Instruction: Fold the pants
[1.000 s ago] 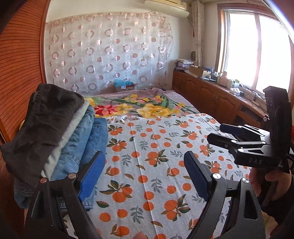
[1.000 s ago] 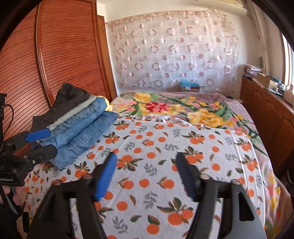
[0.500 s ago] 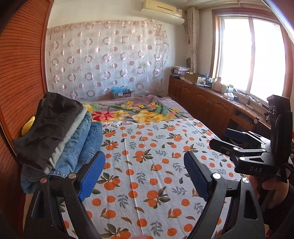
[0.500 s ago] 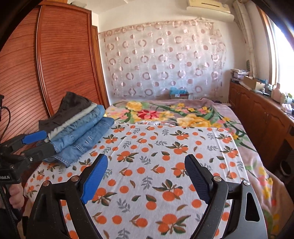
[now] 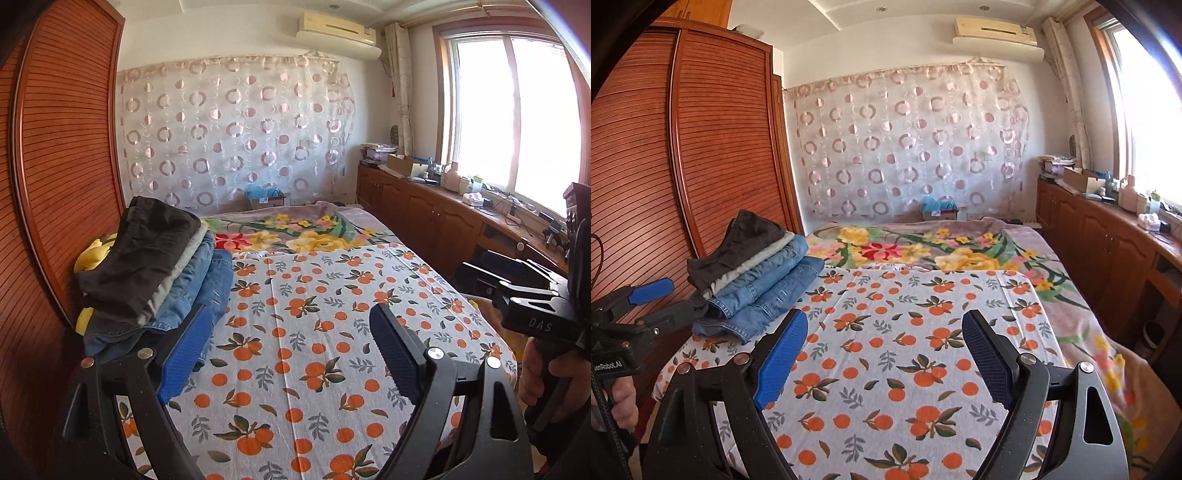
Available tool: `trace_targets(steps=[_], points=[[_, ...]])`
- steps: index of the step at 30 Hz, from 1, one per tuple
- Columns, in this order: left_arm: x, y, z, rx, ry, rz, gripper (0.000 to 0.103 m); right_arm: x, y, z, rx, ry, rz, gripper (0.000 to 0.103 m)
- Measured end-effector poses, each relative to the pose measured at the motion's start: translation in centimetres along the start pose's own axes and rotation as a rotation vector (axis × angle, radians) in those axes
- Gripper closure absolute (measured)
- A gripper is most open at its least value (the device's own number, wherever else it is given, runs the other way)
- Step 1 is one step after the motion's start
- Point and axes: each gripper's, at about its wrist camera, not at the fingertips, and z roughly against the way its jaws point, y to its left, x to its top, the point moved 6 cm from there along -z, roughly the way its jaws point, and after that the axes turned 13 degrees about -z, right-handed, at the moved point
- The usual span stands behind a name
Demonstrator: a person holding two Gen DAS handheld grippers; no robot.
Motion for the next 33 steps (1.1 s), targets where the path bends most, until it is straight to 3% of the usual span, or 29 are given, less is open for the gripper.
trace_targets(steps=[8, 33], points=[[-1.0, 0.2, 0.8, 0.022, -0.002, 0.011, 0.015, -0.9, -0.5, 0.5, -0.036, -0.010, 0.017, 0.016], [-1.8, 0.0, 0.6, 0.023, 0.012, 0.016, 0.015, -0.8, -1.7, 0.3, -0.027, -0.005, 0.022, 0.016]])
